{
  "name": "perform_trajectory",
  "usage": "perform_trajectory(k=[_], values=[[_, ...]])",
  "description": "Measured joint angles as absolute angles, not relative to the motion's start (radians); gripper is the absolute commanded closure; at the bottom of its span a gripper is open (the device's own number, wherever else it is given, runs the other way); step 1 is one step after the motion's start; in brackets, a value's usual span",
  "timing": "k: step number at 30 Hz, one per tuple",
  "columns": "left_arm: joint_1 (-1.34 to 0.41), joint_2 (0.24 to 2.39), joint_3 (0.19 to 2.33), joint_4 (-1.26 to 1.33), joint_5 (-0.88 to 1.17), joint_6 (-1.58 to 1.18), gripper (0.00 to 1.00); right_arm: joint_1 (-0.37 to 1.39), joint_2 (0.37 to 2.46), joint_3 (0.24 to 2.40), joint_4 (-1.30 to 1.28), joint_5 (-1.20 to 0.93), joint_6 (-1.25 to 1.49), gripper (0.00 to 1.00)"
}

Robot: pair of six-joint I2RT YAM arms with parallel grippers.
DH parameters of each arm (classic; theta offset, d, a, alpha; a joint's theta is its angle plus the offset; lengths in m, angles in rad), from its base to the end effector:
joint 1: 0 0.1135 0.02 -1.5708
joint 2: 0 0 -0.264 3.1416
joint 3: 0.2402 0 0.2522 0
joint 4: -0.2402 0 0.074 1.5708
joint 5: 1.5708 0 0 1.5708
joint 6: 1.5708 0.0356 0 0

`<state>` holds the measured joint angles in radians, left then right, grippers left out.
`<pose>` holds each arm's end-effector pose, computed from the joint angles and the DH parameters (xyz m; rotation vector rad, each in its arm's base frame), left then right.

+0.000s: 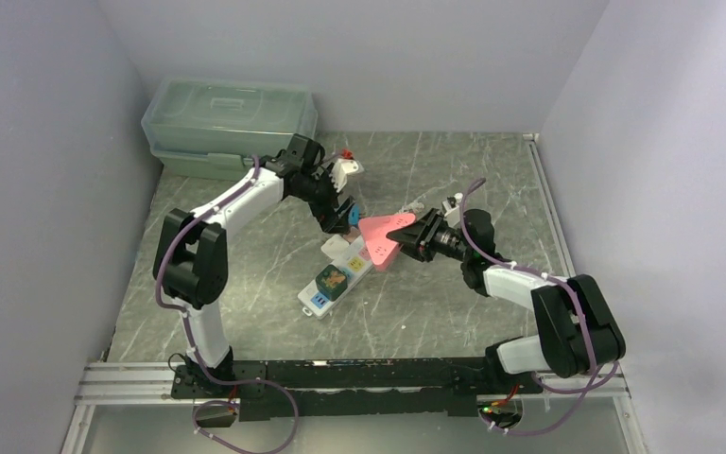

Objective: Insert the plug
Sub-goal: Insert the plug into the socket.

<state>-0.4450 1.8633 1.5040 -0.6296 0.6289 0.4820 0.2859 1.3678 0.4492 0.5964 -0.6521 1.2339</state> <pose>0.3548 -0.1924 0.2504 1.3060 2.0804 -0.7815 0.2435 0.0941 0.1814 0.5090 2.1251 1.5740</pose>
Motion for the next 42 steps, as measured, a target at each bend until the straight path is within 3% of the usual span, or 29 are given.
perform_trajectory(k=[16,42], values=[[-0.42,1.693,1.548,-0.878,0.788,0.939,0.0,0.281,1.266,0.545,0.499,-0.829,1.325,1.0],[-0.427,1.847,1.536,-0.805,0.781,0.893,0.01,0.222,1.556,0.335,0.93,-0.733,1.484,1.0]])
